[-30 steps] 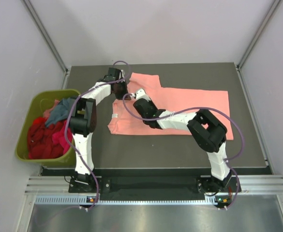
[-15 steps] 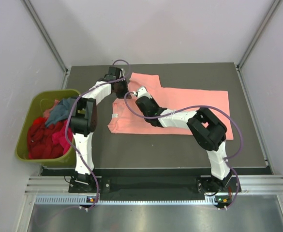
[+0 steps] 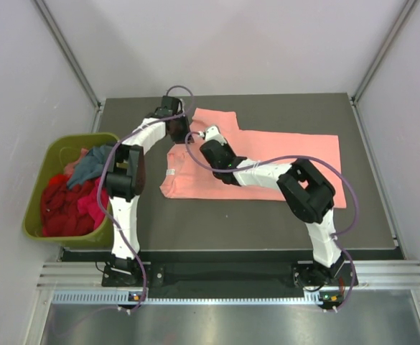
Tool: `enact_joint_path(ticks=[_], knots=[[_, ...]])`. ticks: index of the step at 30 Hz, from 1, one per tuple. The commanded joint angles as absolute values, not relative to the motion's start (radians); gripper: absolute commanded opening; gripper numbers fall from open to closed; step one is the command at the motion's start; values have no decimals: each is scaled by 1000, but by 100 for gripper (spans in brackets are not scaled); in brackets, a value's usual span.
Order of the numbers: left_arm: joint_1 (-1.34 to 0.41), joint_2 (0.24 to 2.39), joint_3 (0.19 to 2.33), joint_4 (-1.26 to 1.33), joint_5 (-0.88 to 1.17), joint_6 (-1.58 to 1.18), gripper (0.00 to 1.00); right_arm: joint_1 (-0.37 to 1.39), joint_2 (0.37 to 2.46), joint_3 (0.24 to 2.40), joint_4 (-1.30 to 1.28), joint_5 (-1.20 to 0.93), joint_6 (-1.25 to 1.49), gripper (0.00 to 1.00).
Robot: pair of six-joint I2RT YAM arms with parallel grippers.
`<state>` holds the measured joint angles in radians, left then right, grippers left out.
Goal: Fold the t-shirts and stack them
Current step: Fold the tshirt
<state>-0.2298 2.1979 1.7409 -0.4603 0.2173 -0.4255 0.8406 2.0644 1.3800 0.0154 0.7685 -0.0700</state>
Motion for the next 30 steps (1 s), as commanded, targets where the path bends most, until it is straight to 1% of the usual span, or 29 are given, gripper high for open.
enact_joint_path(ticks=[1, 2, 3, 7, 9, 12, 13, 15, 16, 18, 19, 21, 22, 25, 30], knots=[[-224, 2178, 1822, -531, 123, -373, 28, 825, 2042, 1425, -75, 831, 26, 18], [-224, 2155, 1828, -549, 86, -356, 37, 821, 2019, 1424, -119, 833, 47, 18], [-224, 2142, 1832, -564, 68, -348, 38, 816, 2005, 1420, -144, 827, 70, 19], [-230, 2060, 1803, -624, 21, -334, 38, 793, 1931, 1394, -285, 743, 210, 23], [-241, 1999, 1761, -624, 57, -336, 38, 769, 1879, 1376, -374, 677, 295, 23], [-259, 1907, 1625, -591, 133, -371, 38, 710, 1781, 1271, -452, 582, 411, 21], [-270, 1884, 1539, -575, 152, -399, 38, 665, 1722, 1243, -468, 557, 435, 21], [-281, 1824, 1458, -526, 176, -420, 38, 614, 1662, 1153, -491, 499, 491, 21], [-299, 1795, 1389, -509, 178, -431, 38, 562, 1602, 1122, -494, 483, 505, 21], [-316, 1783, 1335, -488, 179, -437, 38, 500, 1551, 1066, -494, 430, 515, 21], [-325, 1781, 1297, -486, 184, -440, 38, 436, 1517, 1027, -498, 413, 515, 21], [-327, 1782, 1240, -483, 192, -456, 38, 373, 1496, 994, -520, 370, 521, 20], [-327, 1781, 1224, -483, 189, -466, 38, 312, 1482, 986, -547, 359, 528, 20], [-327, 1772, 1168, -482, 152, -485, 38, 212, 1450, 948, -586, 359, 564, 20], [-325, 1763, 1112, -503, 46, -495, 38, 77, 1424, 849, -574, 354, 568, 20]])
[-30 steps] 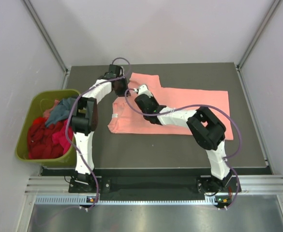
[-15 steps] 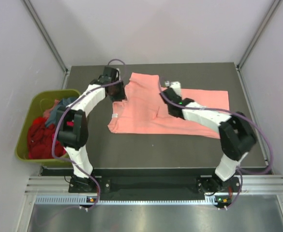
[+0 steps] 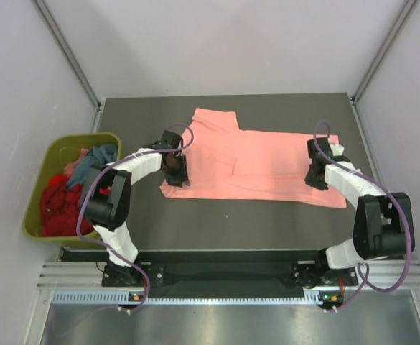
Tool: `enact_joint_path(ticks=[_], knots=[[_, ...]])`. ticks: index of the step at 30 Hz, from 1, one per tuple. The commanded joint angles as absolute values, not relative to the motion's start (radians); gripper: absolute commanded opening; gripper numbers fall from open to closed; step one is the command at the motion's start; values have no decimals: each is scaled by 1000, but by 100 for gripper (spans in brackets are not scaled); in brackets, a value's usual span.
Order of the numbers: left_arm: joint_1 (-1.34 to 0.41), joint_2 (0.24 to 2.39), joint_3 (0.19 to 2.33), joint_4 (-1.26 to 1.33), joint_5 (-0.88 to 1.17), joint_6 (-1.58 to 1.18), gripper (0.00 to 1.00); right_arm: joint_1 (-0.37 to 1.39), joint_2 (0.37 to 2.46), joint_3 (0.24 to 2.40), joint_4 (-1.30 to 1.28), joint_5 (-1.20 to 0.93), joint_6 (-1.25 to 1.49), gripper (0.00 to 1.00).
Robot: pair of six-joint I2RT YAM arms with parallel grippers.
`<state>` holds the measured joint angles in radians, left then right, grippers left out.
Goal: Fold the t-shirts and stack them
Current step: Fold the tshirt
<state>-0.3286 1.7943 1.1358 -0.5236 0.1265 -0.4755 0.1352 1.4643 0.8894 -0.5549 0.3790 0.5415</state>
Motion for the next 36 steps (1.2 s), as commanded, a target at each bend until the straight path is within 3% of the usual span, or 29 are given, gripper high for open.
enact_joint_path(ticks=[1, 9, 21, 25, 32, 35, 36], knots=[[-325, 1761, 1106, -506, 22, -495, 38, 45, 1428, 835, -563, 356, 568, 20], [-316, 1787, 1069, -561, -165, -503, 39, -147, 1462, 755, -482, 354, 543, 18], [-301, 1764, 1078, -600, -236, -505, 40, -219, 1442, 730, -520, 379, 541, 24], [-301, 1717, 1092, -612, -174, -506, 40, -227, 1436, 750, -554, 399, 554, 27], [-301, 1652, 1304, -732, -135, -471, 42, -227, 1315, 811, -609, 339, 525, 32], [-301, 1600, 1232, -666, -56, -457, 41, -226, 1260, 807, -594, 292, 529, 33], [-301, 1574, 1204, -640, 57, -442, 40, -225, 1243, 802, -569, 276, 532, 33]])
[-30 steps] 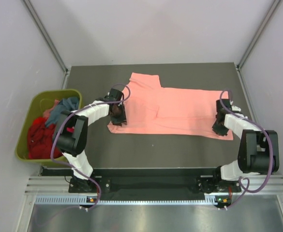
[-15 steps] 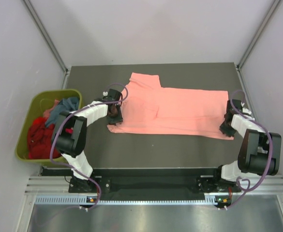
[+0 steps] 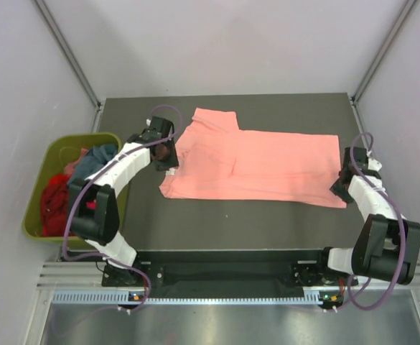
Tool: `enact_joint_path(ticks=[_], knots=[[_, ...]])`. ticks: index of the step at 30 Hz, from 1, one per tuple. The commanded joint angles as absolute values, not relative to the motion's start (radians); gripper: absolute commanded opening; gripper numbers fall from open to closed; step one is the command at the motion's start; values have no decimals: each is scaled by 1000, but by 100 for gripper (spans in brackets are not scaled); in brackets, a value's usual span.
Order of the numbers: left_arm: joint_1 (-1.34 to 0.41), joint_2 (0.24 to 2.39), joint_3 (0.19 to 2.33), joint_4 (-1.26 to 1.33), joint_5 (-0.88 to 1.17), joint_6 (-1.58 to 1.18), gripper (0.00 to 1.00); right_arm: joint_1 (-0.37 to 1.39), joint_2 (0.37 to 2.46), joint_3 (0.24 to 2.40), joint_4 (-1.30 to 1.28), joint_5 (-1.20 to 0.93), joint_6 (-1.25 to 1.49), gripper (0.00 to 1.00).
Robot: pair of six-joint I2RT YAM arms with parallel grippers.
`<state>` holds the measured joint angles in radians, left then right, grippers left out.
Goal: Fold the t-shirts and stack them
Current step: Fold the tshirt
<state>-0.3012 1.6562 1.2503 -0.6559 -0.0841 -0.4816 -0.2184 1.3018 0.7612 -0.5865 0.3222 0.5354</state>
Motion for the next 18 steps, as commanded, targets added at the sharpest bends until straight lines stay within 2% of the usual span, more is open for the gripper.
enact_joint_path(ticks=[1, 3, 8, 18], knots=[[-302, 1565, 1174, -611, 92, -433, 36, -225, 1238, 798, -558, 259, 534, 32], [-302, 1560, 1108, -586, 124, -445, 33, -224, 1229, 795, -546, 215, 540, 30], [-301, 1591, 1026, -615, 85, -463, 14, -204, 1242, 805, -506, 150, 540, 27], [-293, 1611, 959, -646, -205, -494, 16, -215, 1457, 792, -480, 232, 535, 24]])
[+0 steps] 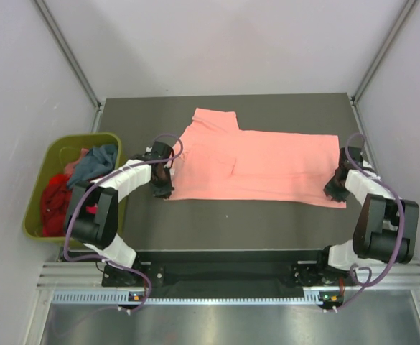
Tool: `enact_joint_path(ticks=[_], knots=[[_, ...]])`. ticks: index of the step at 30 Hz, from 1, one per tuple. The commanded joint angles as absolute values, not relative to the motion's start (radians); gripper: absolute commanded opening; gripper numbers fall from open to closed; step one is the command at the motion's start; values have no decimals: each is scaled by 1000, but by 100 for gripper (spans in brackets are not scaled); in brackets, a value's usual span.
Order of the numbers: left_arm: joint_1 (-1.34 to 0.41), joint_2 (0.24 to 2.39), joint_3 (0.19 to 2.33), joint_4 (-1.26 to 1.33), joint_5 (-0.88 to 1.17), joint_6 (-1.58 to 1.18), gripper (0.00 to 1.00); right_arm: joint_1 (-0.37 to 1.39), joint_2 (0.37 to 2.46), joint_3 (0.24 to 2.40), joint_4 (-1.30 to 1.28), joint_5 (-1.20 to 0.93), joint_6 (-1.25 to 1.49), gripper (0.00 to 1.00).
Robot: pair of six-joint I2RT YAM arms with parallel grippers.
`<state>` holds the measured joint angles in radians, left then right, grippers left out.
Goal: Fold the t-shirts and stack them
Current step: Fold the tshirt
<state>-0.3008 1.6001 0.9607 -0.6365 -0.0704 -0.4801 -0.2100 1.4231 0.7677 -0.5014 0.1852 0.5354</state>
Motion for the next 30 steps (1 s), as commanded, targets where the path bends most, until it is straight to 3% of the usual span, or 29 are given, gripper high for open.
enact_joint_path(ticks=[1, 12, 16, 23, 30], knots=[[-291, 1611, 956, -647, -224, -495, 17, -221, 1465, 790, -476, 236, 531, 24], [-259, 1551, 1043, -721, -253, -489, 22, -232, 1414, 765, -472, 226, 503, 24], [-259, 1497, 1126, -730, -174, -465, 27, -232, 1359, 785, -508, 184, 489, 26], [-259, 1509, 1135, -624, 165, -454, 34, -227, 1310, 893, -616, 212, 526, 32], [-259, 1563, 1051, -581, 198, -454, 34, -276, 1276, 885, -689, 275, 604, 40]])
